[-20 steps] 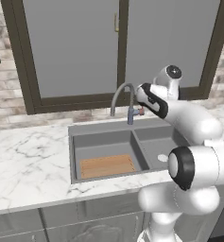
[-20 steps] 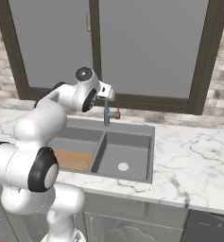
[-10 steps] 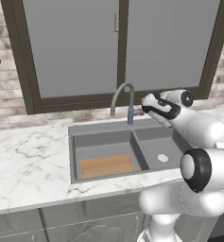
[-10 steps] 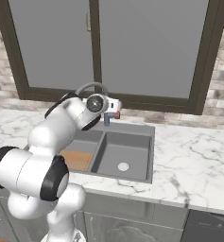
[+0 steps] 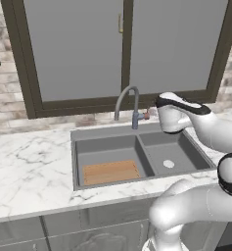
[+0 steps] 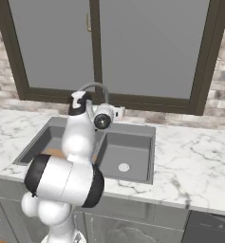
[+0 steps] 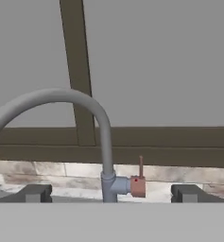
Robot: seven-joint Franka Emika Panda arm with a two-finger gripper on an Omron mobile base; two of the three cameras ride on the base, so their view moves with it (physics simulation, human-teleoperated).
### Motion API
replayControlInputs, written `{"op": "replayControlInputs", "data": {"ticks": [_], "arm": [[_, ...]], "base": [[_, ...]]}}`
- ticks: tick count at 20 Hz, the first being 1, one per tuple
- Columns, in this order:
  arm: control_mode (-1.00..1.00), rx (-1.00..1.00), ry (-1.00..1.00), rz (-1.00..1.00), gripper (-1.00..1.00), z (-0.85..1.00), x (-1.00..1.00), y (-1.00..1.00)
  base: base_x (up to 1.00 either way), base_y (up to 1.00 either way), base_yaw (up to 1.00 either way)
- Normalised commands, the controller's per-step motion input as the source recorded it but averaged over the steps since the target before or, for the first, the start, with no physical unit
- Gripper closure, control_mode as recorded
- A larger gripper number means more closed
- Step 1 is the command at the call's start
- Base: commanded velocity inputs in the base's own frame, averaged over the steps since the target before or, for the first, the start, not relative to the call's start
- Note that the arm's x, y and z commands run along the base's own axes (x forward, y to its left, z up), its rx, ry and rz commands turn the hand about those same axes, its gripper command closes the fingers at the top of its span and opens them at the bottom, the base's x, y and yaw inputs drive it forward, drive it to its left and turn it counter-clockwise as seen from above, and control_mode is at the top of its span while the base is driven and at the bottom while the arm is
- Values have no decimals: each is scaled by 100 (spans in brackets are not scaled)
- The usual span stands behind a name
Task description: Turn on the sink faucet with hot water and rinse the cutting board for ten seconds, then turn off the faucet. Push the cutting board to reach the water if necessary.
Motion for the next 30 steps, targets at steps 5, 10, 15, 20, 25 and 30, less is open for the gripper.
{"op": "replayControlInputs", "data": {"ticks": [5,10,15,20,25,30], "arm": [[-100,0,-3,0,-100,-19,18,-5],[-100,0,0,0,-100,-6,14,0],[-100,0,0,0,-100,0,22,0],[-100,0,0,0,-100,0,9,0],[-100,0,0,0,-100,0,0,0],[-100,0,0,0,-100,0,3,0]], "base": [[0,0,0],[0,0,0],[0,0,0],[0,0,0],[0,0,0],[0,0,0]]}}
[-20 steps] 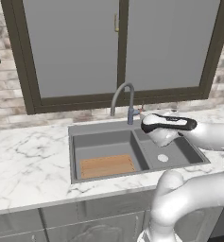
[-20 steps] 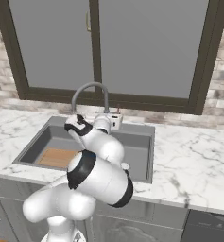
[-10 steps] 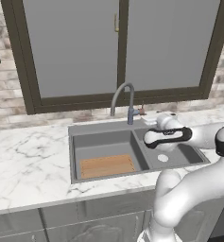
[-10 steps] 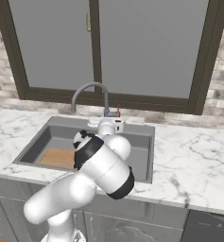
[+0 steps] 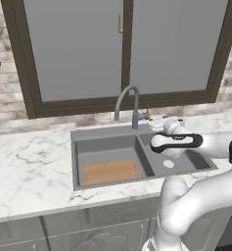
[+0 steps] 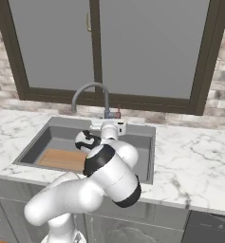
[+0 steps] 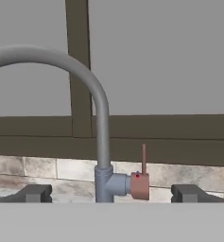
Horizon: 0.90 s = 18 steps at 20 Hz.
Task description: Turn on the sink faucet with hot water and rinse the cutting board for ten seconds, then turn off the faucet. Push the cutting board to reach the water if necessary.
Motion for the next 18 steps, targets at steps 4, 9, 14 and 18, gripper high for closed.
{"op": "replayControlInputs", "data": {"ticks": [4,9,14,18], "arm": [[-100,0,0,0,-100,0,15,0],[-100,0,0,0,-100,0,18,0],[-100,0,-3,0,-100,-8,30,0],[-100,0,0,0,-100,-7,19,0]], "base": [[0,0,0],[0,0,0],[0,0,0],[0,0,0]]}}
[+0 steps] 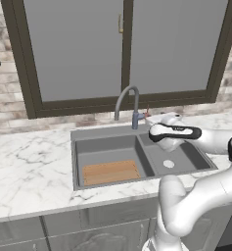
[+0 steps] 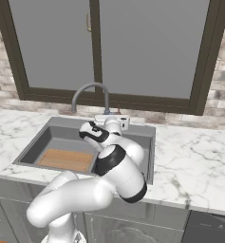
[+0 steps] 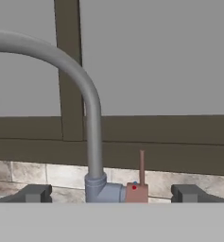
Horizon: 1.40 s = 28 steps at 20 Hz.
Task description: Turn on the sink faucet with hot water and rinse the cutting board for ten seconds, then turn off the faucet. Push the cutting board to reach the water if necessary.
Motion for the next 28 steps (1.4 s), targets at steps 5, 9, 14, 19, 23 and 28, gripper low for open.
{"op": "replayControlInputs", "data": {"ticks": [5,9,14,19,23,28], "arm": [[-100,0,0,0,-100,-17,37,0],[-100,0,0,0,-100,-19,28,-5],[-100,0,-1,-4,-100,-13,15,-11],[-100,0,-1,-13,-100,-1,21,-2],[-100,0,0,-7,-100,0,26,-4],[-100,0,0,0,-100,-4,28,0]], "base": [[0,0,0],[0,0,0],[0,0,0],[0,0,0],[0,0,0],[0,0,0]]}}
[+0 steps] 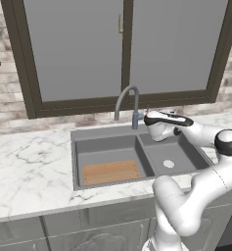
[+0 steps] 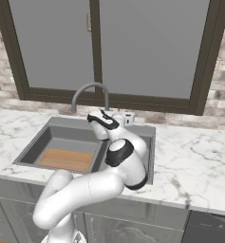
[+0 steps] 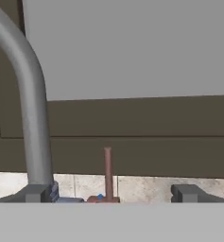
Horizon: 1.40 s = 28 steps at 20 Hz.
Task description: Turn on the sink faucet with hot water and rinse the cutting board for ten seconds, then turn off the faucet. Push the cutting board to reach the water if necessary.
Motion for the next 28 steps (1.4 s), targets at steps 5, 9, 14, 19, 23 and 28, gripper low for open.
{"op": "replayControlInputs", "data": {"ticks": [5,9,14,19,23,28], "arm": [[-100,0,0,0,-100,-12,31,0],[-100,0,0,0,-100,-11,26,0],[-100,0,0,-2,-100,-2,14,0],[-100,0,0,-5,-100,-1,17,0],[-100,0,0,-5,-100,0,5,0],[-100,0,0,-2,-100,0,9,0]], "base": [[0,0,0],[0,0,0],[0,0,0],[0,0,0],[0,0,0],[0,0,0]]}}
